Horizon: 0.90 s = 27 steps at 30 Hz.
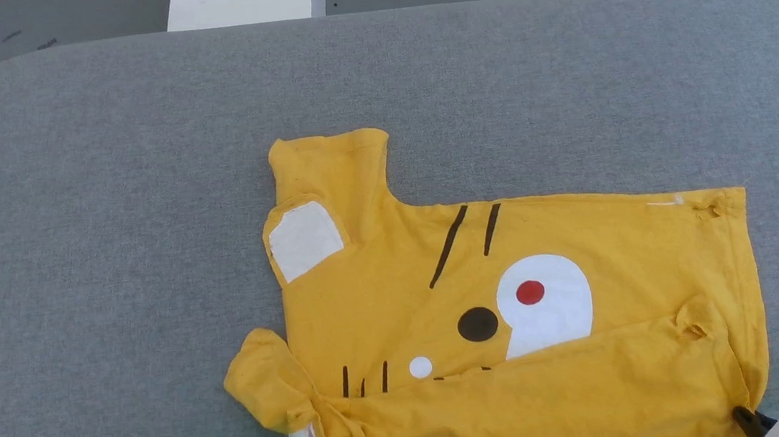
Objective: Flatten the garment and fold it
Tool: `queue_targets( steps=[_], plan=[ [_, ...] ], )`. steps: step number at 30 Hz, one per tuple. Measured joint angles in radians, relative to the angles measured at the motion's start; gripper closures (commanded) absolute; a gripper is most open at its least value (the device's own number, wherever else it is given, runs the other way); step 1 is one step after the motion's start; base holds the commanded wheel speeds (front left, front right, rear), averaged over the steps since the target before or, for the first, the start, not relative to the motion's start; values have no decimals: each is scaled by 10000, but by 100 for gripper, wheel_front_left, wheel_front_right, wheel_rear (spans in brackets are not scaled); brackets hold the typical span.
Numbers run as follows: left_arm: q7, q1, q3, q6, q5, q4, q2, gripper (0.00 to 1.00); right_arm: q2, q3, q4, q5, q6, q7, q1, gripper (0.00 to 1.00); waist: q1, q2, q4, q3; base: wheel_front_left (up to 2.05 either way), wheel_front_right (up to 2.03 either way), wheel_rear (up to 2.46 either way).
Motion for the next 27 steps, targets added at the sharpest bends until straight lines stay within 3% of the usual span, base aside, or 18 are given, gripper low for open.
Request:
queue_targets(
  steps=[1, 2, 3, 12, 17, 23, 27],
  plan=[
    [-71, -40, -4, -52, -4, 105, -56, 0, 6, 56, 52, 17, 0, -54, -6, 100, 0, 0, -7, -12, 0, 0, 0],
    [-82, -75, -12, -127, -40, 180, -104, 0, 17, 88, 84, 65, 0, -142, -32, 38, 0, 0, -14, -25, 0, 0, 0],
    [-163, -90, -8, -171, -92, 209, -157, 0, 42, 77, 98, 100, 0, -255, -54, 0, 0, 0, -18, -37, 0, 0, 0],
    [-997, 19, 809, -161, -301, -451, -238, 0, 100, -213, -336, 178, 0, -1277, -244, 0, 0, 0, -73, -174, 0, 0, 0],
    [-1946, -168, 1768, -71, 188, -1432, 146, 0, 238, -756, -888, -324, -2, -2324, -736, 0, 0, 0, -133, -24, 0, 0, 0],
    [-3260, -2424, 2579, 8, 1722, -1724, 779, 0, 324, -708, -993, -635, -2, -3597, -1357, 0, 0, 0, -218, 441, 0, 0, 0],
    [-3580, -4468, 2566, -232, 2405, -1294, 1191, 0, 330, -608, -953, -650, -2, -4119, -1642, 0, 0, 0, -280, 831, 0, 0, 0]
  ],
)
